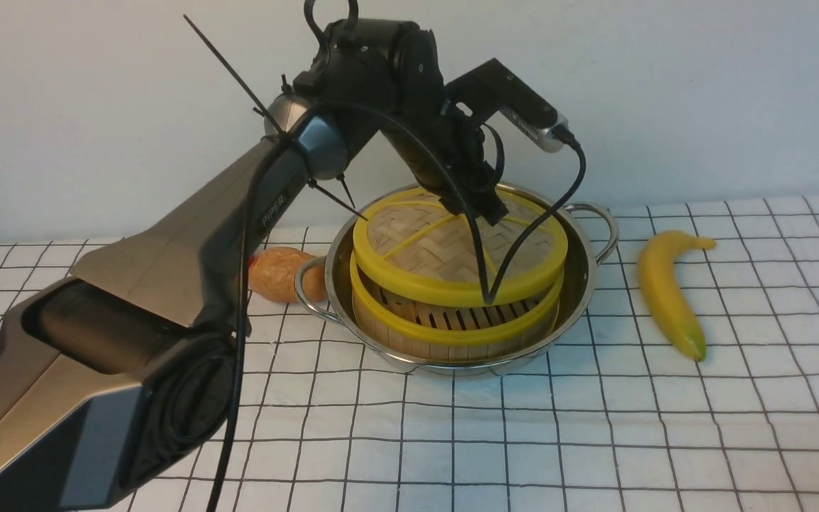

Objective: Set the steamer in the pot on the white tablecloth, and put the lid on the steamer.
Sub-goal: 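Place the yellow bamboo steamer lid onto the steamer in the pot with the left gripper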

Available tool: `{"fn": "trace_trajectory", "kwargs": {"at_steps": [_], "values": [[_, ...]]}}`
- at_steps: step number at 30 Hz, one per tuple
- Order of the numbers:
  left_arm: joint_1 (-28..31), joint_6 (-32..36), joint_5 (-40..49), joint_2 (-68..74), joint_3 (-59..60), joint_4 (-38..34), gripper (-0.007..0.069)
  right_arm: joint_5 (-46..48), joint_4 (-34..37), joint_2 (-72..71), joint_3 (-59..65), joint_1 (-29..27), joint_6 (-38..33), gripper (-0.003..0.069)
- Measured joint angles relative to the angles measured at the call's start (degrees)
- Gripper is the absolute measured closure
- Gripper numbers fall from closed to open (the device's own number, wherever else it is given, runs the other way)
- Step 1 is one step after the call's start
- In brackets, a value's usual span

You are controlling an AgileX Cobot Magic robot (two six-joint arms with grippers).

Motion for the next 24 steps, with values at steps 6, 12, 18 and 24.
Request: {"fn": "trace_trajectory", "kwargs": {"at_steps": [6,12,18,24], "values": [[0.0,0.0,-1.3,0.32,0.0,1.89,0.0382,0.0,0.0,0.0,0.0,0.0,0.0,0.0416],[0.0,0.0,-1.62,0.38,0.0,3.84,0.0382,0.0,0.0,0.0,0.0,0.0,0.0,0.0416],[0.0,0.0,-1.44,0.38,0.0,3.97,0.0385,0.0,0.0,0.0,0.0,0.0,0.0,0.0416],[0.0,0.0,0.18,0.38,0.0,4.1,0.0402,0.0,0.0,0.0,0.0,0.0,0.0,0.0416]]}}
